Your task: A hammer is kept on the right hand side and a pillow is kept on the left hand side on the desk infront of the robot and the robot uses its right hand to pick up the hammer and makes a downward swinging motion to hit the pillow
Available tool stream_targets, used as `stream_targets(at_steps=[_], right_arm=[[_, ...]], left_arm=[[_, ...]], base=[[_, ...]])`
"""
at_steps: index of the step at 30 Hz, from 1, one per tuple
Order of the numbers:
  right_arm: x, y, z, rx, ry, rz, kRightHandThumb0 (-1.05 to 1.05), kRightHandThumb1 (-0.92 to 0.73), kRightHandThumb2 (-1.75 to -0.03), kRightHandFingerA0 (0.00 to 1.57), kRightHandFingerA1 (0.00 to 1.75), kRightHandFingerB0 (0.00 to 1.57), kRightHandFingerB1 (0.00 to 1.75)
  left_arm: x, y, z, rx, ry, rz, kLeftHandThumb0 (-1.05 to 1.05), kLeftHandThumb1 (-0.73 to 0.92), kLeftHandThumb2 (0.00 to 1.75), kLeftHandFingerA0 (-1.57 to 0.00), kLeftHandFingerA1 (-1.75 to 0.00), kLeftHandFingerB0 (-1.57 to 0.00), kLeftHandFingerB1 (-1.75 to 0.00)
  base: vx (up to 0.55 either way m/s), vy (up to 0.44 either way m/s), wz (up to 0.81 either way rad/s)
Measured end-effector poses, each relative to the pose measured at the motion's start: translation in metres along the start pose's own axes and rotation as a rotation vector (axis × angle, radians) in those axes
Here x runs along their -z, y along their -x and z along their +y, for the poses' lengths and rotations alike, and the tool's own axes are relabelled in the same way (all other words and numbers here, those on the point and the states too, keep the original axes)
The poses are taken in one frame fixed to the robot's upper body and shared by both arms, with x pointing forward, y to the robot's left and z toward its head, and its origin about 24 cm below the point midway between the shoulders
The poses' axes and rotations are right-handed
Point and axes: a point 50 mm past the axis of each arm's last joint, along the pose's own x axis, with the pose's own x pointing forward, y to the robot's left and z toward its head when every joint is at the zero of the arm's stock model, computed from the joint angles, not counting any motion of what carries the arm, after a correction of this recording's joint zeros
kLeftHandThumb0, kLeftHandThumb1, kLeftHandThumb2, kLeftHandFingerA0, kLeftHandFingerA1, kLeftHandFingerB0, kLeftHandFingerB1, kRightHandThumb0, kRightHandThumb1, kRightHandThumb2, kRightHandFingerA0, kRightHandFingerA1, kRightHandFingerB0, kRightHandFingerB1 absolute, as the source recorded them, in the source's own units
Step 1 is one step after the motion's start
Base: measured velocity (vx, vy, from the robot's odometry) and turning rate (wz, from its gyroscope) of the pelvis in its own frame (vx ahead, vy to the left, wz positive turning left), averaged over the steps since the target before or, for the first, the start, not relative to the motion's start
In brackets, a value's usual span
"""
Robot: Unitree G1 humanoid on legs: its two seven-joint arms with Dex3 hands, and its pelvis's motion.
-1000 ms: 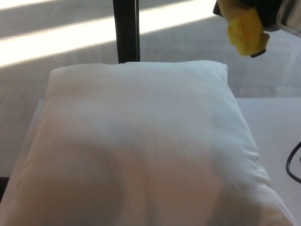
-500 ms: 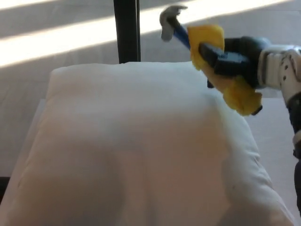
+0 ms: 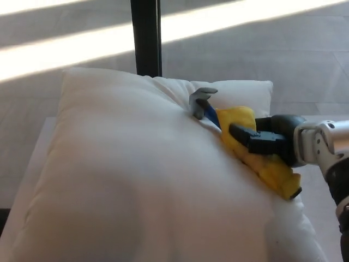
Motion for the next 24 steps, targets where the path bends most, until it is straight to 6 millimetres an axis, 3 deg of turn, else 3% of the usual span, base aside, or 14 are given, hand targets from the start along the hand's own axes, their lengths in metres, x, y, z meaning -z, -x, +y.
stream_targets(at_steps=[1,5,6,9,14,15,16,18,19,20,22,23,24], right_arm=[[0.001,-0.001,0.001,-0.001,0.005,-0.002,-0.39,-0.84,-0.85,1.08,1.75,0.81,1.58],[0.007,-0.005,0.002,0.001,0.01,-0.001,-0.35,-0.81,-0.8,1.03,1.75,0.76,1.56],[0.009,-0.006,0.003,0.004,0.011,0.004,-0.36,-0.8,-0.77,1.0,1.75,0.68,1.27],[0.01,-0.008,0.005,0.016,0.02,0.006,-0.37,-0.83,-0.7,0.97,1.75,0.65,1.4],[0.011,-0.009,0.006,0.036,0.044,-0.002,-0.37,-0.79,-0.73,0.96,1.75,0.68,1.37],[0.011,-0.009,0.006,0.041,0.05,-0.004,-0.4,-0.89,-0.73,1.03,1.75,0.73,1.49],[0.01,-0.009,0.006,0.043,0.05,-0.005,-0.4,-0.88,-0.74,1.04,1.75,0.7,1.55],[0.005,-0.007,0.006,0.045,0.045,-0.019,-0.42,-0.87,-0.79,1.07,1.75,0.79,1.5],[0.002,-0.006,0.006,0.046,0.043,-0.025,-0.41,-0.86,-0.78,1.04,1.75,0.71,1.49],[0.0,-0.006,0.005,0.047,0.041,-0.028,-0.36,-0.8,-0.94,1.06,1.75,0.68,1.58],[-0.007,-0.003,0.004,0.044,0.034,-0.036,-0.36,-0.8,-0.94,1.06,1.75,0.68,1.58],[-0.009,-0.002,0.004,0.04,0.03,-0.038,-0.63,-0.78,-0.78,1.16,1.75,0.88,1.43],[-0.013,0.0,0.003,0.036,0.022,-0.041,-0.63,-0.78,-0.78,1.16,1.75,0.88,1.43]], left_arm=[[0.0,0.0,0.0,0.0,0.0,-0.001,-0.63,0.77,0.63,-0.73,-0.58,-0.53,-0.49],[-0.001,0.0,0.0,0.0,0.002,-0.003,-0.62,0.77,0.63,-0.77,-0.6,-0.58,-0.5],[-0.001,0.0,0.0,-0.001,0.003,-0.002,-0.63,0.77,0.63,-0.75,-0.59,-0.57,-0.51],[0.0,0.0,0.0,-0.002,0.005,-0.002,-0.62,0.78,0.63,-0.73,-0.56,-0.54,-0.49],[0.002,0.001,0.001,-0.003,0.005,0.005,-0.62,0.77,0.64,-0.71,-0.54,-0.52,-0.47],[0.002,0.001,0.002,-0.003,0.005,0.006,-0.64,0.76,0.63,-0.71,-0.57,-0.53,-0.48],[0.003,0.001,0.002,-0.003,0.007,0.006,-0.64,0.77,0.63,-0.71,-0.56,-0.54,-0.48],[0.003,0.001,0.003,-0.005,0.009,0.008,-0.64,0.77,0.63,-0.71,-0.59,-0.52,-0.49],[0.004,0.002,0.003,-0.005,0.01,0.008,-0.64,0.76,0.63,-0.72,-0.56,-0.51,-0.47],[0.004,0.002,0.003,-0.006,0.011,0.009,-0.65,0.76,0.62,-0.73,-0.58,-0.53,-0.48],[0.004,0.002,0.004,-0.006,0.012,0.009,-0.65,0.76,0.62,-0.73,-0.58,-0.53,-0.48],[0.004,0.002,0.004,-0.006,0.013,0.008,-0.63,0.78,0.63,-0.69,-0.56,-0.53,-0.48],[0.004,0.002,0.004,-0.007,0.014,0.008,-0.63,0.78,0.63,-0.69,-0.56,-0.53,-0.48]], base=[[0.0,0.0,0.0],[0.0,0.0,0.0],[0.0,0.0,0.0],[0.0,0.0,0.0],[0.0,0.0,0.0],[0.0,0.0,0.0],[0.0,0.0,0.0],[0.0,0.0,0.0],[0.0,0.0,0.0],[0.0,0.0,0.0],[0.0,0.0,0.0],[0.0,0.0,0.0],[0.0,0.0,0.0]])
